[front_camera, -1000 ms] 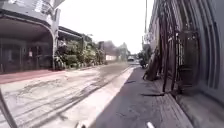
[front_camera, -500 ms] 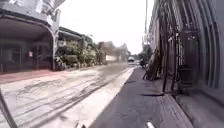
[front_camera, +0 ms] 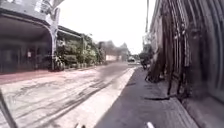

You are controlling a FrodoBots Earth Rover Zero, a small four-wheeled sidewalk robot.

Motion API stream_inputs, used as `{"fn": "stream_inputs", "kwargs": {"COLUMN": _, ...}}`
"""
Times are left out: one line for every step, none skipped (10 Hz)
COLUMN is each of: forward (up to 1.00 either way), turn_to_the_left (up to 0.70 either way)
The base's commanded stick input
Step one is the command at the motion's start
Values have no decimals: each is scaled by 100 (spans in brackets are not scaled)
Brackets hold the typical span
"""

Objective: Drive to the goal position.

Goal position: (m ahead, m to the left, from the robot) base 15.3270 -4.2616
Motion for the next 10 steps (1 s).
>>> {"fn": "stream_inputs", "kwargs": {"forward": 100, "turn_to_the_left": 0}}
{"fn": "stream_inputs", "kwargs": {"forward": 100, "turn_to_the_left": 0}}
{"fn": "stream_inputs", "kwargs": {"forward": 100, "turn_to_the_left": 0}}
{"fn": "stream_inputs", "kwargs": {"forward": 100, "turn_to_the_left": 0}}
{"fn": "stream_inputs", "kwargs": {"forward": 100, "turn_to_the_left": 0}}
{"fn": "stream_inputs", "kwargs": {"forward": 100, "turn_to_the_left": 0}}
{"fn": "stream_inputs", "kwargs": {"forward": 100, "turn_to_the_left": 0}}
{"fn": "stream_inputs", "kwargs": {"forward": 100, "turn_to_the_left": 0}}
{"fn": "stream_inputs", "kwargs": {"forward": 100, "turn_to_the_left": 0}}
{"fn": "stream_inputs", "kwargs": {"forward": 100, "turn_to_the_left": 0}}
